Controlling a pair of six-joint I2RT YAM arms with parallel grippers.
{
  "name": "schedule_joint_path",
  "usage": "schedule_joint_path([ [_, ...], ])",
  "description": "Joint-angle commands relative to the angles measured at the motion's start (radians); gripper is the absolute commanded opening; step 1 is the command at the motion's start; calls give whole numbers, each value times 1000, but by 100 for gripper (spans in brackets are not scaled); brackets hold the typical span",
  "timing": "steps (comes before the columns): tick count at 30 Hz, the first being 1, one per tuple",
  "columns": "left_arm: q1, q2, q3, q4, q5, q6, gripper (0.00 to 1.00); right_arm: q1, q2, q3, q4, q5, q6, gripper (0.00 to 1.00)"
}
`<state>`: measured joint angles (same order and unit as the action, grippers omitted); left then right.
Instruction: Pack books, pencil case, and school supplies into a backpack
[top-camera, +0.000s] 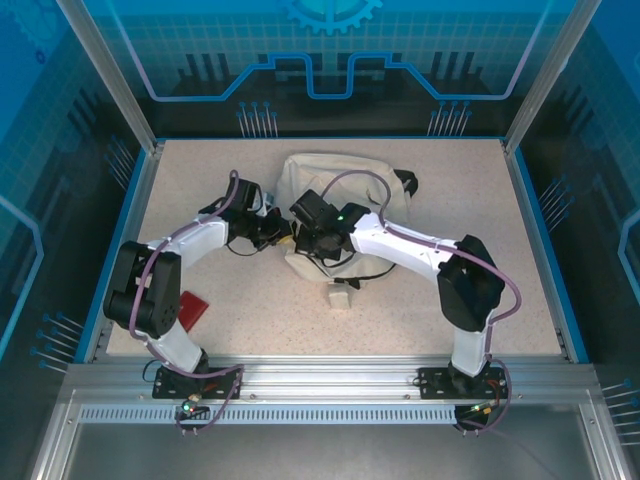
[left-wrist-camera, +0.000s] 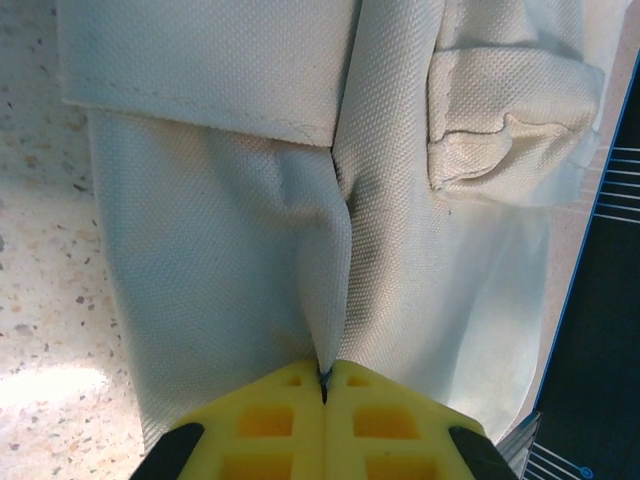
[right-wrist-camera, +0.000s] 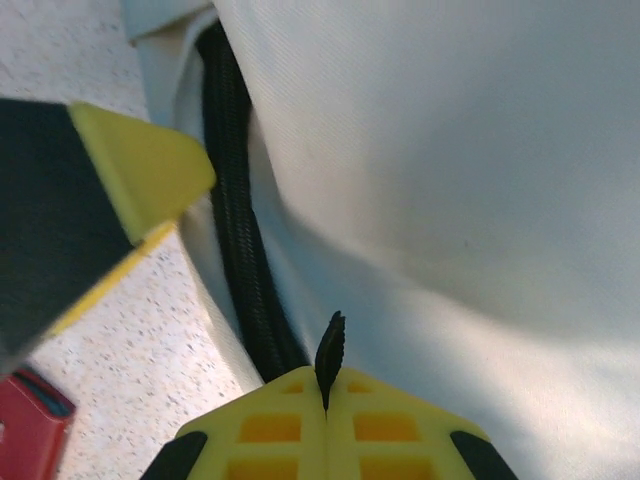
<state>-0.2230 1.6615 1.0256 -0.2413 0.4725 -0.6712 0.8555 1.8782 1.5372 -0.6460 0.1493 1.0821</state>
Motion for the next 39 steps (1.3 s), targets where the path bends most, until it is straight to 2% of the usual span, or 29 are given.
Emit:
schedule_joint_path([
  [1, 16, 0, 2, 72, 7, 13, 0, -29, 58, 82, 111, -9, -25, 0],
  [8, 17, -3, -13, 83, 16, 8, 0, -53, 135, 172, 157, -36, -14, 0],
  [19, 19, -3, 5, 73, 4, 14, 0, -76, 110, 137, 234, -38, -5, 0],
  [27, 34, -3, -9, 63, -18, 57, 0, -50, -14, 88, -43, 129, -3, 0],
  [39, 50, 10, 4, 64, -31, 85, 0, -1, -47, 45, -264, 201, 23, 0],
])
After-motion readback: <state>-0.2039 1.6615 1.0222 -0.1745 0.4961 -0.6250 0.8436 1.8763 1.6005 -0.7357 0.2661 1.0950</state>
